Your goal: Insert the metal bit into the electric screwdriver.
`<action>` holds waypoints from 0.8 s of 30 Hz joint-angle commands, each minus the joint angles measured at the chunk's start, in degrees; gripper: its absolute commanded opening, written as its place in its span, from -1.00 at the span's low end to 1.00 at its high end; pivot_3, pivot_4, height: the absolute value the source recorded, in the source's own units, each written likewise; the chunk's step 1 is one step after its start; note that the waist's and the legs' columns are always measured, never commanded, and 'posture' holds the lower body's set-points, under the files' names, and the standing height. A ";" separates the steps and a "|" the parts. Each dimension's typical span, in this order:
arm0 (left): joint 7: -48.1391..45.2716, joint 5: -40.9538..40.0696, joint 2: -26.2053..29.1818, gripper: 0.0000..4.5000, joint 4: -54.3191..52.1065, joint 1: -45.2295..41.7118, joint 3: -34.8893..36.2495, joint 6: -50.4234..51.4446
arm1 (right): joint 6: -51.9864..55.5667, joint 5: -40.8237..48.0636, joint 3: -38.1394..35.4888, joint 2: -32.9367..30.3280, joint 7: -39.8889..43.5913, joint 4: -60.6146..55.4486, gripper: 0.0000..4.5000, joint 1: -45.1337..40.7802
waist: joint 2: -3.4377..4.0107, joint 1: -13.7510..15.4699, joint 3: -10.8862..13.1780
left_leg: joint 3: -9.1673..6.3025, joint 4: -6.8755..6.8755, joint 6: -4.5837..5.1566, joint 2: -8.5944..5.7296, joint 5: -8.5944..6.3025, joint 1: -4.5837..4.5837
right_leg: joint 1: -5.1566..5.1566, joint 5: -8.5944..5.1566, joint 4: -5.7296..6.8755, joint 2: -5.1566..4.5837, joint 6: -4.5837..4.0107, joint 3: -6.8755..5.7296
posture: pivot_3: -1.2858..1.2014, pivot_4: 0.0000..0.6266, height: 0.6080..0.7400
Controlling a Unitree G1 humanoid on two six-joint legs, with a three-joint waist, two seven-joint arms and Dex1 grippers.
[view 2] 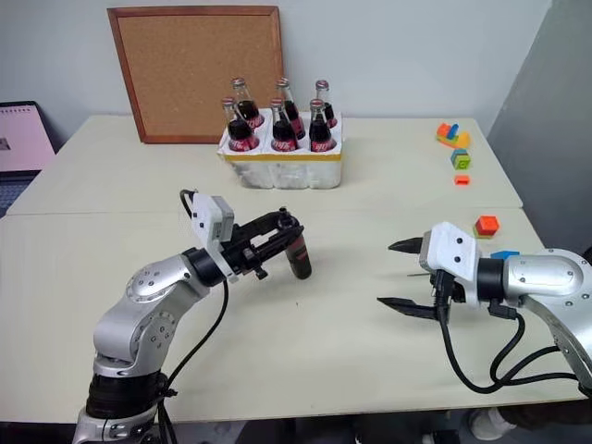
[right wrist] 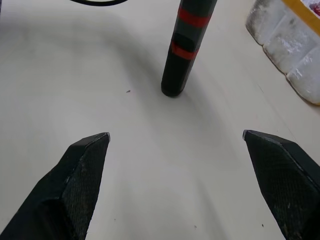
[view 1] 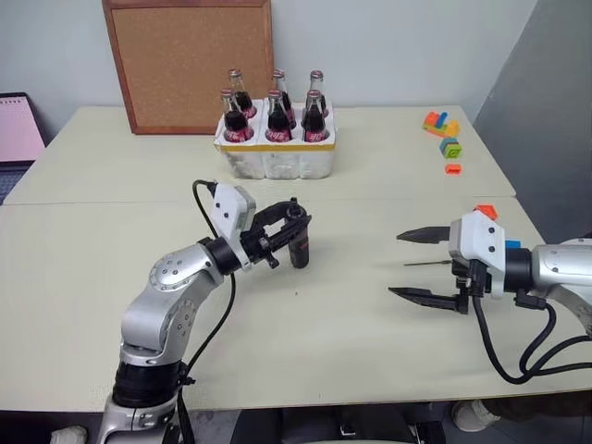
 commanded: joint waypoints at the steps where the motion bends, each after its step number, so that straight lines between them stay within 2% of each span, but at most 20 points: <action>1: 1.53 -0.28 -1.25 -0.28 -1.14 -2.63 -1.15 -0.83 | -0.49 2.69 -1.64 1.43 0.50 -0.46 1.00 -2.53 | 0.00 0.02 0.00 | 0.00 0.00 0.00 -0.02 0.00 0.00 | 0.02 0.01 0.00 0.00 0.02 0.00 | 0.03 -0.52 1.00; 9: 2.68 -0.37 -4.69 -0.28 1.69 -9.32 -3.26 -2.09 | 1.79 6.40 -3.97 3.35 -1.55 -1.16 1.00 -3.73 | -0.03 0.18 0.03 | -0.01 0.00 0.00 -0.03 0.00 -0.08 | 0.01 0.02 -0.12 0.00 0.04 -0.01 | 0.03 -0.52 1.00; 16: 2.38 4.26 -6.64 -0.28 6.81 -9.89 -8.05 -7.62 | -3.89 -4.85 -2.46 -3.45 1.10 6.44 1.00 -1.46 | -0.03 0.18 0.03 | 0.09 -0.01 0.00 -0.08 0.00 -0.07 | 0.00 0.02 -0.15 -0.03 0.04 0.10 | 0.03 -0.52 1.00; 21: 3.27 5.49 -8.43 -0.28 7.59 -9.09 -9.54 -9.03 | -5.07 -12.18 5.22 -6.78 5.08 13.79 1.00 -5.82 | -0.04 -0.03 0.04 | 0.12 -0.04 0.00 -0.04 0.00 -0.08 | -0.01 0.02 -0.14 -0.02 0.04 0.13 | 0.03 -0.52 1.00; 24: 3.06 6.54 -8.73 -0.28 7.67 -8.30 -10.38 -9.97 | -10.14 -18.94 12.54 -7.57 10.50 21.67 1.00 -9.79 | -0.03 -0.15 0.04 | 0.12 -0.05 0.00 -0.02 0.00 -0.04 | -0.02 0.02 -0.12 -0.02 0.04 0.13 | 0.03 -0.52 1.00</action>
